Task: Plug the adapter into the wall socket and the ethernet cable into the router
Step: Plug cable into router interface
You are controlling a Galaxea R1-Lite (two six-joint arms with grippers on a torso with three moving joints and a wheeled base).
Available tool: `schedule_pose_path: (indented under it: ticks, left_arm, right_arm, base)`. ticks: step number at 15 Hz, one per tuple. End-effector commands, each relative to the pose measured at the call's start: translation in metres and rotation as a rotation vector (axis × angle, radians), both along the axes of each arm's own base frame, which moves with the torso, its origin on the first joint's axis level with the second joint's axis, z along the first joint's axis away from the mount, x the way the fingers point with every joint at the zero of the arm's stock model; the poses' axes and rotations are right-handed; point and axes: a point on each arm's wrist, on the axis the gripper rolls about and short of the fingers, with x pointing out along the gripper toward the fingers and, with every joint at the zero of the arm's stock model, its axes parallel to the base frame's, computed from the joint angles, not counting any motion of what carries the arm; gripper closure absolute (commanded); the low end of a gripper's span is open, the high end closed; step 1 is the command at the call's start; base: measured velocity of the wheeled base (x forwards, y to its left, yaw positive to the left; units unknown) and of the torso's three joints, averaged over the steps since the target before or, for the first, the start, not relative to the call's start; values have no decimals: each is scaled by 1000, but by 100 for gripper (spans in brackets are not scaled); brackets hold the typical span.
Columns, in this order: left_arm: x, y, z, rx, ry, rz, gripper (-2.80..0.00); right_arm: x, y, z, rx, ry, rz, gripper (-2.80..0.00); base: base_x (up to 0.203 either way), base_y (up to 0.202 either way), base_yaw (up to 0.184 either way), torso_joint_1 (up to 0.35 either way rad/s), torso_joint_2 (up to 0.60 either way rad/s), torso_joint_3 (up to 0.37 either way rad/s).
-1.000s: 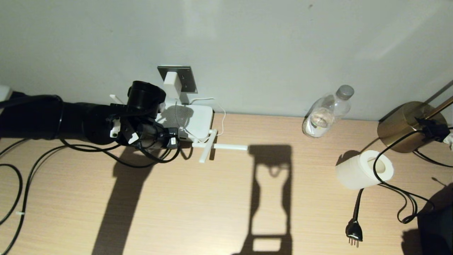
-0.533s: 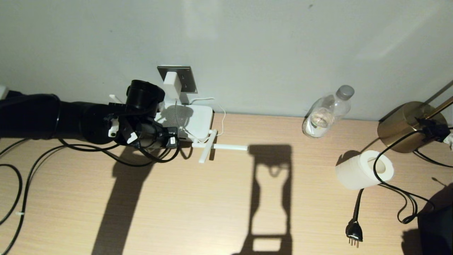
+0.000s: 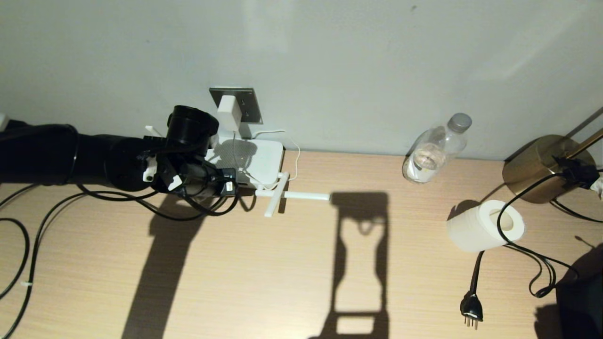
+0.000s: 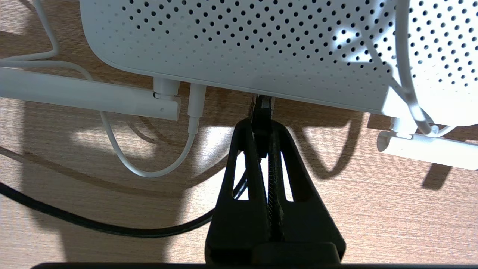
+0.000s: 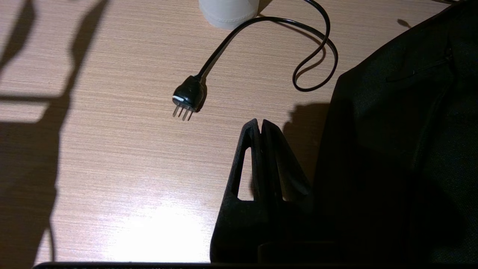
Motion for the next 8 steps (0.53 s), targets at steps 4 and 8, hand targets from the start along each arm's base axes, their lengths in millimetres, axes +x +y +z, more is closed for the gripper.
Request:
schedule_pose_path:
  ticks: [4, 8]
  left_arm:
    - [0, 0, -1, 1, 3, 2, 0]
    - [0, 0, 1, -5, -7, 2, -280]
  right_arm:
    - [0, 0, 0, 0, 2, 0, 0]
    - [0, 0, 0, 0, 2, 0, 0]
  base:
    - [0, 0, 0, 0, 0, 0]
    - [0, 0, 0, 0, 0, 0]
